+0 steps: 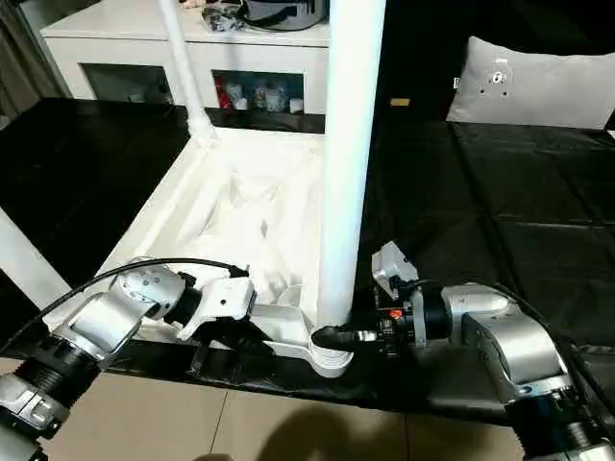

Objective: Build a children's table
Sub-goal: Rotate leg to tighten

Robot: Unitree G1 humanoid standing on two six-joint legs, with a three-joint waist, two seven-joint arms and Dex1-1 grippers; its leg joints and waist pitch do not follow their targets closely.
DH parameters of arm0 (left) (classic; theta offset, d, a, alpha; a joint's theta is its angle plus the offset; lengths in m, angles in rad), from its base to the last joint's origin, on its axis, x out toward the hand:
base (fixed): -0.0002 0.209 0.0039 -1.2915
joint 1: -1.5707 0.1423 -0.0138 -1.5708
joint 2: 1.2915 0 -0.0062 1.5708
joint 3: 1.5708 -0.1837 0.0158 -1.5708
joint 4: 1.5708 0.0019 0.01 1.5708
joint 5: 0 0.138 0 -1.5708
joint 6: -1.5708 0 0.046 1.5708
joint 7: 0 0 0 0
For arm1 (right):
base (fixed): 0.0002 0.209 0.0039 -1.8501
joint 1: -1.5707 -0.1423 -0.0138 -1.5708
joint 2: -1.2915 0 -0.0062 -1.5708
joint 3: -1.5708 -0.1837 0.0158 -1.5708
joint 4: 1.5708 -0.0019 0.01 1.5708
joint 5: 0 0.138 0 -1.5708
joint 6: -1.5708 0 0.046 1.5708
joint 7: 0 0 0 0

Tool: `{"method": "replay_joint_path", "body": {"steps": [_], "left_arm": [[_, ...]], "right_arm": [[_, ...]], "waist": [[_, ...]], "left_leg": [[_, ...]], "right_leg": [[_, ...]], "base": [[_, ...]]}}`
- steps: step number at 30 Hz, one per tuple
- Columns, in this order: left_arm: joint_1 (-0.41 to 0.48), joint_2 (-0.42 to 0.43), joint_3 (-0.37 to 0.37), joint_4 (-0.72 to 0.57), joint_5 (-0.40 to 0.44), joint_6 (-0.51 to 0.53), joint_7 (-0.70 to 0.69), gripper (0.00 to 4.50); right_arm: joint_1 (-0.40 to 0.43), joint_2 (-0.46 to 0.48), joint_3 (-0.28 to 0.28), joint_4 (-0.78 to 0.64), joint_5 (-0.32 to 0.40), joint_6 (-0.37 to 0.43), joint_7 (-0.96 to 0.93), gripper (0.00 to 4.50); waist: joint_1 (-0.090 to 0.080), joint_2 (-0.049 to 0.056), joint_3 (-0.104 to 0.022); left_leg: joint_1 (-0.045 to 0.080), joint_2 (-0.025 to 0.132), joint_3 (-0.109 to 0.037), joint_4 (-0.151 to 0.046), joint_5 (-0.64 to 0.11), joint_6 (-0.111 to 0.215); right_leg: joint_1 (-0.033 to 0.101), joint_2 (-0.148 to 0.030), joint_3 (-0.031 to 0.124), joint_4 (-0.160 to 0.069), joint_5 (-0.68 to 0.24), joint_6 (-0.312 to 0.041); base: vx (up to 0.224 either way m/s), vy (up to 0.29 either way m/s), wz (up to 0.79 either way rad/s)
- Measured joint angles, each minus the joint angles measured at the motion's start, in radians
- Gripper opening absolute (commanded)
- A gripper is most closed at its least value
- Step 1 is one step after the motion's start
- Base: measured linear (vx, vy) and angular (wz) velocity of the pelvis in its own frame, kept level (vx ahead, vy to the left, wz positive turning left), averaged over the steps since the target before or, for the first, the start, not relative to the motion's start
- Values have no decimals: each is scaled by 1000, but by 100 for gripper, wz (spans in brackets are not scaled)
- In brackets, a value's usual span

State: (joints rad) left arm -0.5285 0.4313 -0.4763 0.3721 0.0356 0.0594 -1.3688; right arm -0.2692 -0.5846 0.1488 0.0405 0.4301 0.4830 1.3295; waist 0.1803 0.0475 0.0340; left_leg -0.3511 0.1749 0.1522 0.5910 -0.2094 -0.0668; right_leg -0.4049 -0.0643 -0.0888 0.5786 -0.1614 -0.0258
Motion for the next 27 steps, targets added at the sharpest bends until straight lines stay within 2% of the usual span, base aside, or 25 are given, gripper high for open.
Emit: {"method": "replay_joint_path", "body": {"steps": [5, 9, 11, 15, 19, 23, 26, 27], "left_arm": [[0, -9, 6, -5, -2, 37, 4, 0], [5, -19, 22, -17, -2, 105, 42, 0], [8, -32, 47, -17, 2, 162, 99, 0], [8, -114, 79, -17, 19, 255, 240, 0], [11, -204, 112, -15, 42, 327, 402, 0], [11, -278, 137, -15, 51, 380, 531, 0], [9, -292, 138, -16, 52, 391, 549, 0], [9, -292, 138, -18, 52, 392, 549, 0]], "right_arm": [[29, 16, -25, -29, 9, 20, -33, 218], [40, 59, -37, -40, -1, 16, -120, 216], [40, 110, -60, -39, -26, 14, -220, 214], [29, 188, -101, -35, -96, 18, -437, 207], [-7, 295, -139, -14, -169, 35, -667, 202], [-35, 404, -174, 8, -215, 29, -877, 200], [-39, 409, -168, 20, -232, -5, -900, 200], [-38, 408, -164, 20, -233, -11, -900, 255]], "waist": [[2, 0, 0], [-6, 1, -1], [-19, 2, -1], [-60, 2, -1], [-93, 2, -1], [-98, 2, -1], [-92, 4, -3], [-91, 5, -3]], "left_leg": [[1, 0, 0, 0, 0, 0], [3, 0, 0, 0, -1, -4], [3, 0, 0, 0, 1, -7], [4, 0, 2, 0, 2, -7], [3, 0, 2, 0, 2, -7], [2, 0, 1, -4, 2, -7], [1, 0, 1, -7, 2, -2], [1, 0, 2, -7, 3, 1]], "right_leg": [[1, 0, 0, 0, 0, 0], [2, 0, -1, 1, 0, 0], [2, -1, -2, 1, 1, -1], [2, -5, -7, -1, 1, 0], [2, -8, -11, -1, 1, 0], [0, -8, -12, -1, 2, 0], [0, -8, -12, -1, 0, 1], [0, -8, -12, -1, -1, 1]], "base": [[0, 0, 0], [0, 0, 0], [0, 0, 0], [0, 0, 0], [0, 0, 0], [0, 0, 0], [0, 0, 0], [0, 0, 0]]}}
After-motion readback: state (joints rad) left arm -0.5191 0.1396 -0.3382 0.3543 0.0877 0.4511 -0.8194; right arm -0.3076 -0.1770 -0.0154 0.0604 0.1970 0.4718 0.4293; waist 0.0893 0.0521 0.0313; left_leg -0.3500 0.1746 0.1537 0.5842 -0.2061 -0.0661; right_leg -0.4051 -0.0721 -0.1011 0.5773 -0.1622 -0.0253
